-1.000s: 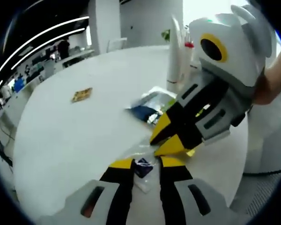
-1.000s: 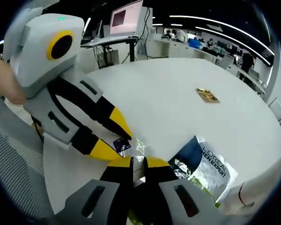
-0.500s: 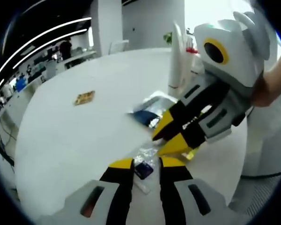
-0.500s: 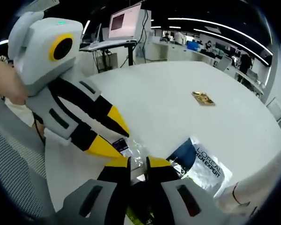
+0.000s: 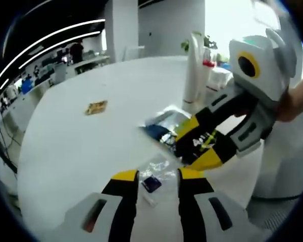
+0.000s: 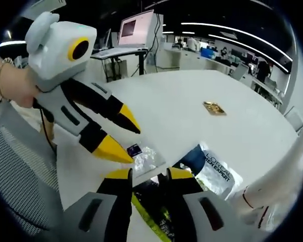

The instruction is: Arrange the skincare products in the storage area until every visible bottle or jar stands upright without overlapping.

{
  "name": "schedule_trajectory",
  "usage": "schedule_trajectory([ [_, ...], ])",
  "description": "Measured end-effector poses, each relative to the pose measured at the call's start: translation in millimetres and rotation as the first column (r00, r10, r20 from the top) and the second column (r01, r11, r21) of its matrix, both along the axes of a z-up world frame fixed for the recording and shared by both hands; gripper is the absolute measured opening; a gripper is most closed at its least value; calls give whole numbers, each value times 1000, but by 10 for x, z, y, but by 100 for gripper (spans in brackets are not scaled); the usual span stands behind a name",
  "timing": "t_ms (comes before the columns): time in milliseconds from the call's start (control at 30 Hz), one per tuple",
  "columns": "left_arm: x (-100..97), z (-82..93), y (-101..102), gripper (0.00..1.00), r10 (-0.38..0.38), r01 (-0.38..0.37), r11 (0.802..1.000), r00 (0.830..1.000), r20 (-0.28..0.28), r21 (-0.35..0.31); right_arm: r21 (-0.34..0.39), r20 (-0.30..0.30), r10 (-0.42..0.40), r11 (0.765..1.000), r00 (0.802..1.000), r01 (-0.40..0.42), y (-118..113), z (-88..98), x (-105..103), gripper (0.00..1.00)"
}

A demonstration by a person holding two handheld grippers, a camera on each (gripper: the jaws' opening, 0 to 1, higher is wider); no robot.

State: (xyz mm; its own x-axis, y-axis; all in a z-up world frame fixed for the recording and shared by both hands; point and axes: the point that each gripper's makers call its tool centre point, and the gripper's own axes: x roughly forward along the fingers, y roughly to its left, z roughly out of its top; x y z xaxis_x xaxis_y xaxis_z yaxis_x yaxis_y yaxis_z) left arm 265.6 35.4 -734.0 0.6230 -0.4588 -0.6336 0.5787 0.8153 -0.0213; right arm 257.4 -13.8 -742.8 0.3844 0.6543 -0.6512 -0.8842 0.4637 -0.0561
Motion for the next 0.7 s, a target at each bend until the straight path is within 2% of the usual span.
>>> schedule_trajectory([
  [300,-88,143,77,44,78,-78,995,997,-8,-68,20,18,-22,1000,1000,21,-204,155,-202,36],
  [700,-268,219,252,54,134,-136,986,991,-22,-93,92,51,-99,991,994,94,-491,412,-388,49],
])
